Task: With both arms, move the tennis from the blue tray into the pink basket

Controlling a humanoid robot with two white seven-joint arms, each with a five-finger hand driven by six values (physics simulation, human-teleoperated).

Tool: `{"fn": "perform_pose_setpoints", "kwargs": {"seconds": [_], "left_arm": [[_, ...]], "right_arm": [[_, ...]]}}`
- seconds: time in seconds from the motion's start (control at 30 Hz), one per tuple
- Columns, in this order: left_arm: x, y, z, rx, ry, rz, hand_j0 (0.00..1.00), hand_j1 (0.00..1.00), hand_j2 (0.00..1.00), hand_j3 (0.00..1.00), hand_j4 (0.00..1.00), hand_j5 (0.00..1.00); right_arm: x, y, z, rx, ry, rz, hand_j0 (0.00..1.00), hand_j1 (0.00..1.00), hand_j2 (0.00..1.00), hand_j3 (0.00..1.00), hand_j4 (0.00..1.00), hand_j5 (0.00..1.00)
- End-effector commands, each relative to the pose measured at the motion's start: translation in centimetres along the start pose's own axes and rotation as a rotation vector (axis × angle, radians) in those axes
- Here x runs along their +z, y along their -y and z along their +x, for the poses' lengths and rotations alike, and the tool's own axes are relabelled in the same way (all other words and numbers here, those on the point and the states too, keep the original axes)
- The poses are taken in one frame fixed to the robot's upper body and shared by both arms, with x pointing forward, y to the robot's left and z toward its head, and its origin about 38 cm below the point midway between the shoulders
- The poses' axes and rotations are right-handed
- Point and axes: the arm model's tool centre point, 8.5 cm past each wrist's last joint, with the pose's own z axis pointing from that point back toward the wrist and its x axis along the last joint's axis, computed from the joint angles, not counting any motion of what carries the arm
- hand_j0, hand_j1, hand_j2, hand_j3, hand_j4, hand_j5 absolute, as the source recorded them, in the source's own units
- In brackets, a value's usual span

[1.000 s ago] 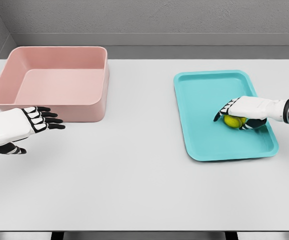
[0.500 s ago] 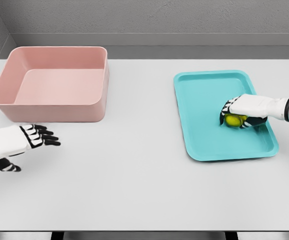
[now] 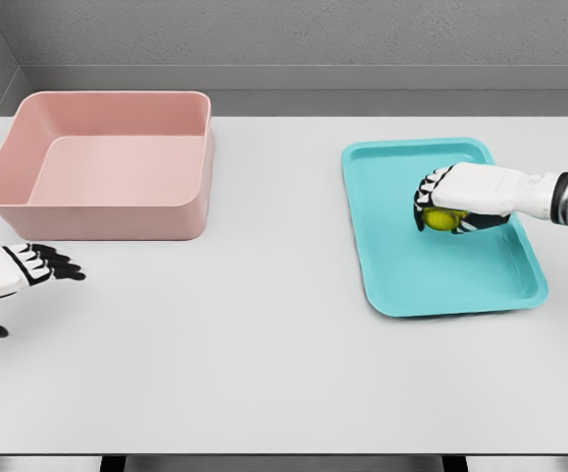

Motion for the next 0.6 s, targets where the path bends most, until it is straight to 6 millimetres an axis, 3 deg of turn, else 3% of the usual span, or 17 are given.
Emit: {"fn": "perform_pose_setpoints", "kwargs": {"seconds": [0.0,0.37,0.57], "left_arm": [[0.1,0.0,-0.3,0.010,-0.008,0.004,1.00,1.00,1.00,1.00,1.00,1.00],[0.0,0.1,-0.3,0.010,-0.008,0.005,1.00,1.00,1.00,1.00,1.00,1.00],[-0.2,0.2,-0.2,0.009,-0.005,0.005,1.00,1.00,1.00,1.00,1.00,1.00]], "right_arm": [[-0.6,1.0,1.7,0.035,0.048,-0.008,0.42,0.42,0.42,0.42,0.42,0.42],[-2.9,4.3,9.3,0.251,0.226,-0.033,0.42,0.42,0.42,0.42,0.42,0.42],[-6.7,5.5,12.9,0.292,0.320,-0.075,0.42,0.42,0.42,0.42,0.42,0.42]]}}
